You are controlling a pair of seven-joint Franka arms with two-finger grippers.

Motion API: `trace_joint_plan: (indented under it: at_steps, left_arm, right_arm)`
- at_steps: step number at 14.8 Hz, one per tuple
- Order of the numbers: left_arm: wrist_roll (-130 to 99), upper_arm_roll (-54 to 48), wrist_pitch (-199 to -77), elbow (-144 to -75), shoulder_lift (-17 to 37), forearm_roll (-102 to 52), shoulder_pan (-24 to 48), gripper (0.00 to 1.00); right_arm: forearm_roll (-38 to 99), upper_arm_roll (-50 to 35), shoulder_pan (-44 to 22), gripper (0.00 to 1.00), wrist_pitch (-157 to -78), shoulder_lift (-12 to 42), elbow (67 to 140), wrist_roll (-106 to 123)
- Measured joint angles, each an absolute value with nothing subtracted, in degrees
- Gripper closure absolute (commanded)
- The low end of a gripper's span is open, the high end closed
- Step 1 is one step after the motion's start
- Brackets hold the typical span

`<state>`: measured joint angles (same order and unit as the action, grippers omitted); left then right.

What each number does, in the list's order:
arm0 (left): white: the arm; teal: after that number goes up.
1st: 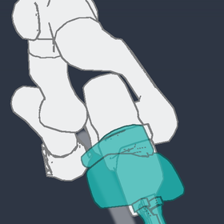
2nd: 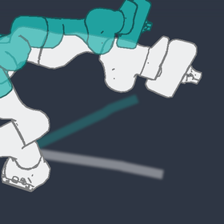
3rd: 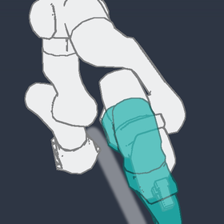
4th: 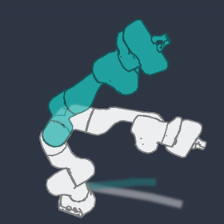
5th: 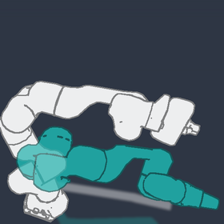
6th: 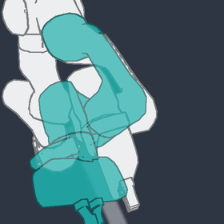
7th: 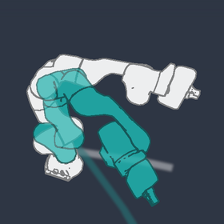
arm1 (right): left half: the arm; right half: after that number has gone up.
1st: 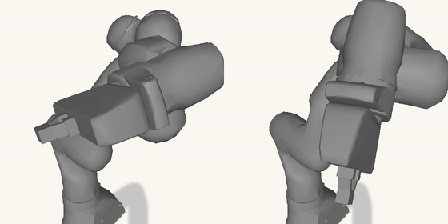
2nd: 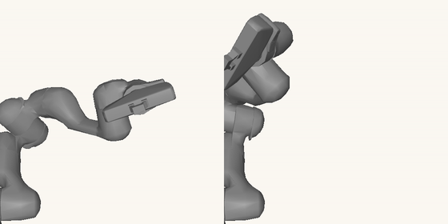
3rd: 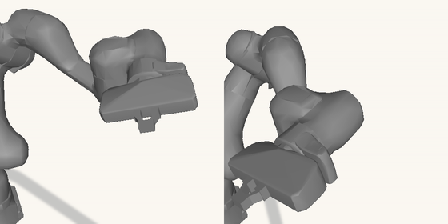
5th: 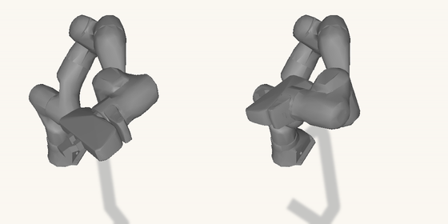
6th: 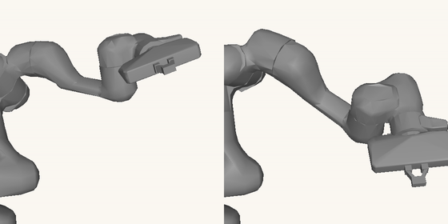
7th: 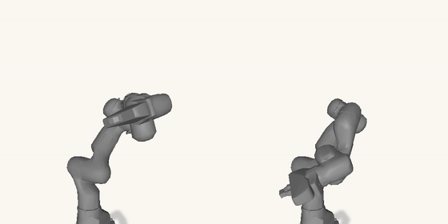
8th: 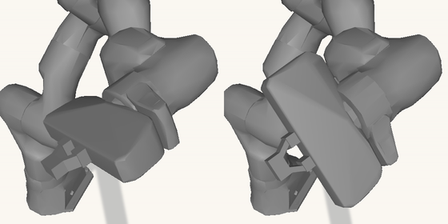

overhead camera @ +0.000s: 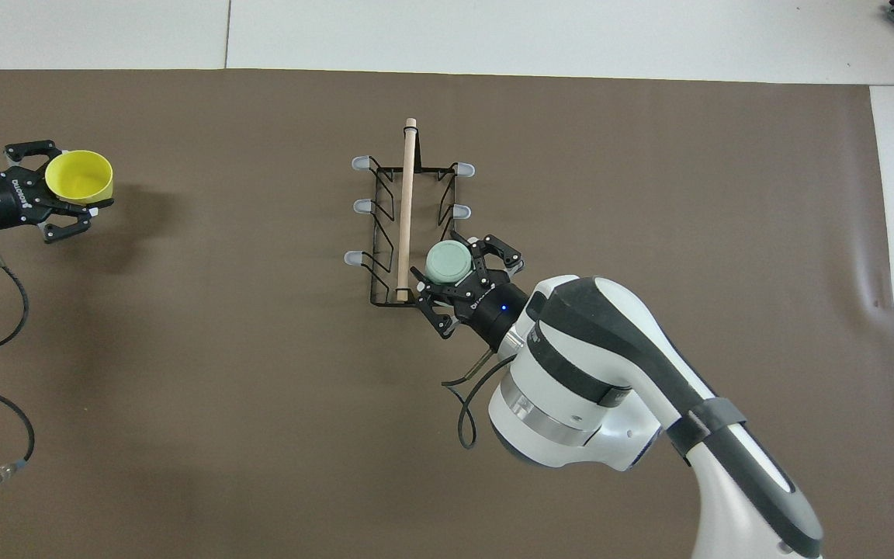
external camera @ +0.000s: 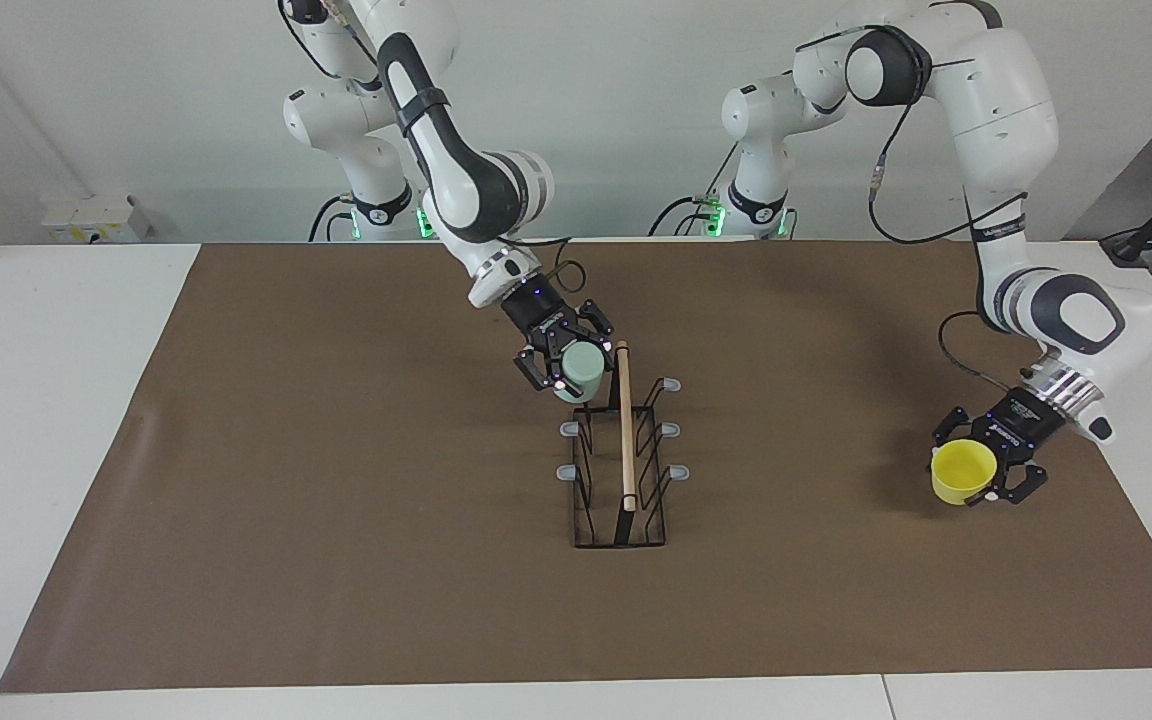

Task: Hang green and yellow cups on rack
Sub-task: 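Lift the yellow cup with the left gripper while the right gripper withdraws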

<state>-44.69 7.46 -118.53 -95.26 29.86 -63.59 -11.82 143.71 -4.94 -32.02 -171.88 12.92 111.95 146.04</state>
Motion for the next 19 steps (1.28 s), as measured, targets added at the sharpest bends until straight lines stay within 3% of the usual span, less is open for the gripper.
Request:
trace_joint_plan:
  at_steps: [6,12,19]
  left_arm:
    - [-45.6,5.7,-118.5,-94.0,21.6,-46.9,-10.0,1.00]
    - [-50.4,-1.1,-118.4,-94.3,15.1,-32.8,-9.3,1.00]
    - [-54.1,-13.3,-118.4,-96.8,11.2,-15.1,-9.1,1.00]
  right_arm:
    - [143.7,-4.9,-31.8,0.00,-172.7,12.2,111.9,146.0]
    - [142.5,-4.8,-30.2,0.00,-182.7,5.5,111.1,146.2]
    - [120.8,-4.7,-23.7,0.00,-183.0,4.6,111.3,146.4]
